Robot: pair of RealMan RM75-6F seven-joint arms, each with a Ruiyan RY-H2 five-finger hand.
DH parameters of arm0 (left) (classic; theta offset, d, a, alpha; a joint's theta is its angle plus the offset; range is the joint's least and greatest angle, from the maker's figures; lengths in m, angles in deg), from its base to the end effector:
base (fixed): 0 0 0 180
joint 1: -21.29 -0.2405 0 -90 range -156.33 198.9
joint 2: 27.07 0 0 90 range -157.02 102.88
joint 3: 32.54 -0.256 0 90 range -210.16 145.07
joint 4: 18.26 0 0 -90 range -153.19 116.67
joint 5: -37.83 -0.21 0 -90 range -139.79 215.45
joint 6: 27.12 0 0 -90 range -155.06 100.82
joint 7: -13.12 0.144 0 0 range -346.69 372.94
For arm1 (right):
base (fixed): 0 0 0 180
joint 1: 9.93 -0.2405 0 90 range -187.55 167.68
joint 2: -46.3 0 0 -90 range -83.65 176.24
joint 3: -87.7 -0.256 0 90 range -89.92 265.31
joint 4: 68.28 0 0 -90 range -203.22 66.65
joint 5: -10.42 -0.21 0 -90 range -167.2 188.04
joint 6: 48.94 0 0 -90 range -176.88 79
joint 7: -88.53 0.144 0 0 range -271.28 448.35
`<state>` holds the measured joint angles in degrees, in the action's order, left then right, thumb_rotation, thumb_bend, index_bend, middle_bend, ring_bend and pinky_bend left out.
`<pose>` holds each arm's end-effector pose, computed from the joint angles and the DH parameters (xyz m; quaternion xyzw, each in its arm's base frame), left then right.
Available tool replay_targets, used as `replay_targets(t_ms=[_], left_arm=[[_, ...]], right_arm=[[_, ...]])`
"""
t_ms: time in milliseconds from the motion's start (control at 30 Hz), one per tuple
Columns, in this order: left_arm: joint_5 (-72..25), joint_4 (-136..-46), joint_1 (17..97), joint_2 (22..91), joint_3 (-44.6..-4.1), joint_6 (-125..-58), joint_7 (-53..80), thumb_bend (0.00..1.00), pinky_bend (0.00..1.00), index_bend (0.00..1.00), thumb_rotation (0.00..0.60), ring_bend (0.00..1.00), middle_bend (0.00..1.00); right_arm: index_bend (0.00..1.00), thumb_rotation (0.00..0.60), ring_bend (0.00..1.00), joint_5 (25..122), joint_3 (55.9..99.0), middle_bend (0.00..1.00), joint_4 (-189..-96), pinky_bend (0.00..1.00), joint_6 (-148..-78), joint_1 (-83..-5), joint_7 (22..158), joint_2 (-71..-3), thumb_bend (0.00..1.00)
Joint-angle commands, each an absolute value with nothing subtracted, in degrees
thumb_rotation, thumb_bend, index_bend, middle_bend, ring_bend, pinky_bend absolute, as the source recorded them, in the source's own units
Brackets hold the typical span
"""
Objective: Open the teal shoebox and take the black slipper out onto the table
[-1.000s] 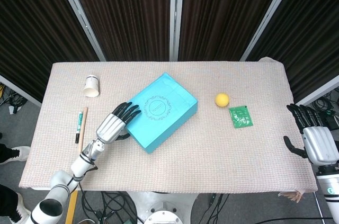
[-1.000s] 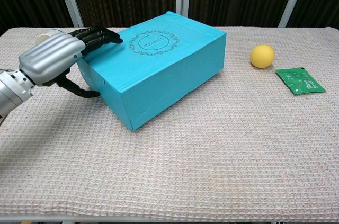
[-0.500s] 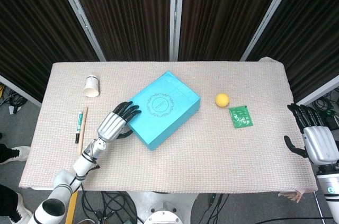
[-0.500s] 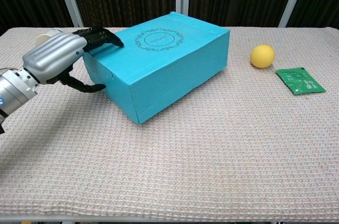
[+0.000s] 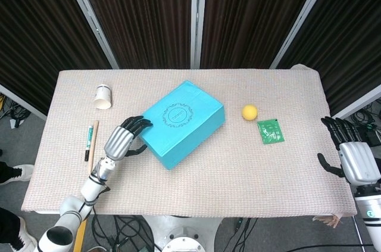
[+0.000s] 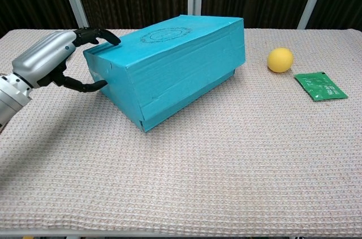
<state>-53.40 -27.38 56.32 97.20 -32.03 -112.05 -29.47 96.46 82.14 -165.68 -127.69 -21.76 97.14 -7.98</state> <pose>-0.2221 0.3312 -0.0578 -0.6516 -0.3316 -0.5840 0.3528 -0.2805 -0.2255 0.1970 0.6168 -0.3879 0.4260 0.5363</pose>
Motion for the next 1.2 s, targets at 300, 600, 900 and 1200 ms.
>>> replay_targets(t_ms=[300, 600, 900, 1200], left_arm=[[-48.1, -34.2, 55.5, 95.4, -27.2, -109.4, -48.7, 0.46, 0.25, 0.28, 0.600, 0.16, 0.28], [-45.9, -50.0, 56.0, 85.5, -25.7, -100.5, -62.5, 0.46, 0.24, 0.28, 0.600, 0.16, 0.28], [-39.5, -78.1, 58.4, 64.8, -22.4, -79.4, -74.7, 0.47, 0.20, 0.29, 0.598, 0.13, 0.26], [-35.1, -85.2, 58.7, 57.5, -18.6, -70.4, -80.2, 0.48, 0.16, 0.24, 0.429, 0.08, 0.21]], right_arm=[[0.00, 0.600, 0.00, 97.1, 82.4, 0.05, -166.0, 0.06, -128.6, -21.2, 96.7, -7.9, 0.25], [0.00, 0.600, 0.00, 97.6, 82.4, 0.05, -166.5, 0.06, -128.9, -21.2, 96.4, -7.7, 0.25], [0.00, 0.600, 0.00, 98.1, 82.6, 0.05, -166.4, 0.06, -129.3, -21.0, 96.9, -7.6, 0.25], [0.00, 0.600, 0.00, 98.5, 82.7, 0.05, -165.8, 0.06, -129.6, -20.8, 97.8, -7.7, 0.25]])
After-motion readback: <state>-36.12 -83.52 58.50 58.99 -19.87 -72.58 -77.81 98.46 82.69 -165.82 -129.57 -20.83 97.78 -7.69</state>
